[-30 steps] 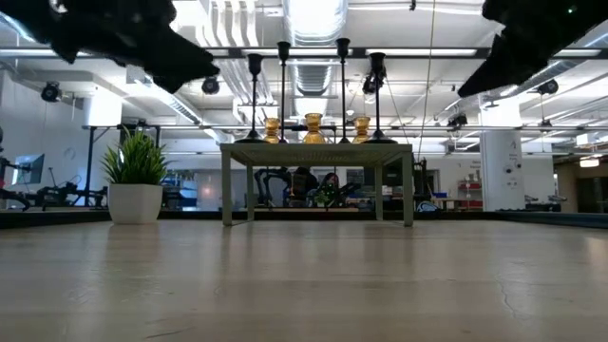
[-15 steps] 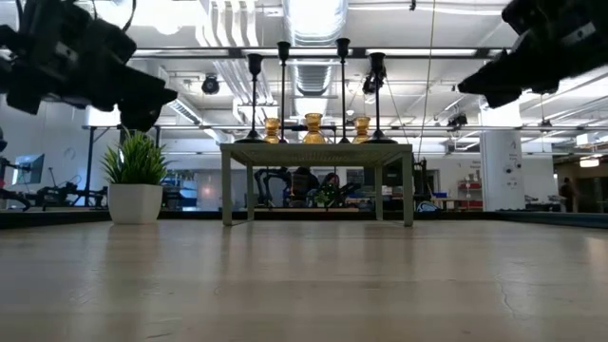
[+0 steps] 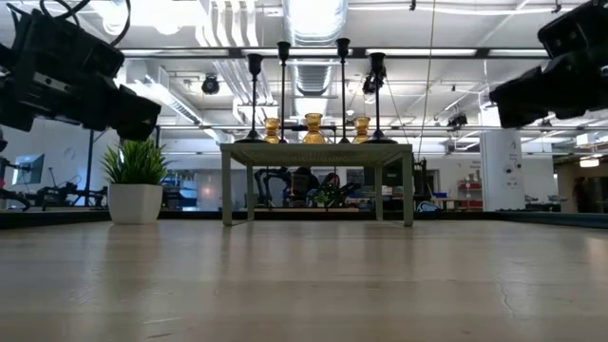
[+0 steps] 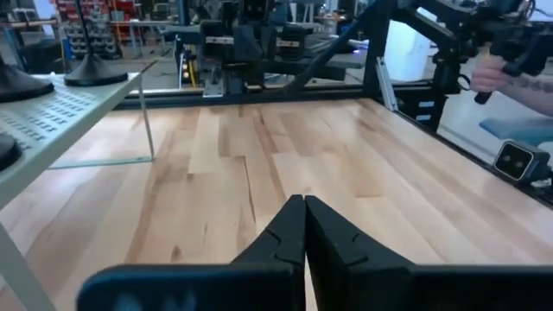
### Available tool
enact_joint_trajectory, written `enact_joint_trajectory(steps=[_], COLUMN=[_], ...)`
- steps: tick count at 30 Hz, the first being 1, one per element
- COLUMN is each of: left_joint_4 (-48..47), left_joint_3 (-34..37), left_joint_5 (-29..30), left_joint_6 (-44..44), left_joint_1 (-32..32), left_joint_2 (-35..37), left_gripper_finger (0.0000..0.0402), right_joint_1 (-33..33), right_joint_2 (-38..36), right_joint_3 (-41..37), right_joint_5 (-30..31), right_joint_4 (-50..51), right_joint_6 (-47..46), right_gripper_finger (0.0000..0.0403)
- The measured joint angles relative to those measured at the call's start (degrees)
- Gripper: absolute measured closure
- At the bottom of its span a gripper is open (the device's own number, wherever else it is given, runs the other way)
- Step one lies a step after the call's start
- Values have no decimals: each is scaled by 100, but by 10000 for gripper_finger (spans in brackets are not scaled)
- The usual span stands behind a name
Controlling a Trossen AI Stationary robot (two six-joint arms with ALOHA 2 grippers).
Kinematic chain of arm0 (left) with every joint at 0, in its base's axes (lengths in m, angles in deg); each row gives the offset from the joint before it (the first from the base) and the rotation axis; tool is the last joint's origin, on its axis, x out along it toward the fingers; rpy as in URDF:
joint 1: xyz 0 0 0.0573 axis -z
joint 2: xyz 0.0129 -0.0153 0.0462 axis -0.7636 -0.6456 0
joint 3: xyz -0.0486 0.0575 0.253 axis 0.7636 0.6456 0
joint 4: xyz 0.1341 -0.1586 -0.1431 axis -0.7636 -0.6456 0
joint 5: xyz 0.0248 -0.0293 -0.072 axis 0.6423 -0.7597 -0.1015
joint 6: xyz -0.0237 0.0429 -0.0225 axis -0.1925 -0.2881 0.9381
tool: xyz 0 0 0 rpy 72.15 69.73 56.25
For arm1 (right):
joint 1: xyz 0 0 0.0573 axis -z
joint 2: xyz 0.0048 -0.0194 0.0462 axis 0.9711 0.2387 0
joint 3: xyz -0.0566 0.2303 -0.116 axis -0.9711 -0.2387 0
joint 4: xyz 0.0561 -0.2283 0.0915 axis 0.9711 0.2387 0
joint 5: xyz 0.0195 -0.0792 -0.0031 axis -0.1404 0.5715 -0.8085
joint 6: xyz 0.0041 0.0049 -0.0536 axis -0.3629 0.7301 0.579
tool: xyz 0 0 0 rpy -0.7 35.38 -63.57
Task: Pick & Place candle stick holders
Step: Return to Home Position
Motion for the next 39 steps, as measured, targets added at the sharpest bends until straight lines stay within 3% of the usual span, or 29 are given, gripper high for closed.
enact_joint_trajectory(steps=[8, 19, 23, 31, 39], left_joint_4=[58, 129, -420, -678, -897], left_joint_3=[4, 9, 13, 16, 20], left_joint_5=[-74, -933, -856, 109, 172], left_joint_6=[-215, -365, -518, -156, 266], left_joint_1=[-186, -889, -914, -916, -916], left_joint_2=[-126, -415, -496, -575, -574], left_gripper_finger=[398, 400, 399, 394, 388], right_joint_1=[520, 2800, 3280, 3371, 3371], right_joint_2=[-539, -649, -641, -629, -638], right_joint_3=[4, 4, 4, 4, 4], right_joint_5=[-502, -2675, -2849, -2845, -2843], right_joint_4=[-300, 45, 568, 633, 631], right_joint_6=[998, 672, 510, 229, 360], right_gripper_finger=[395, 395, 395, 394, 394])
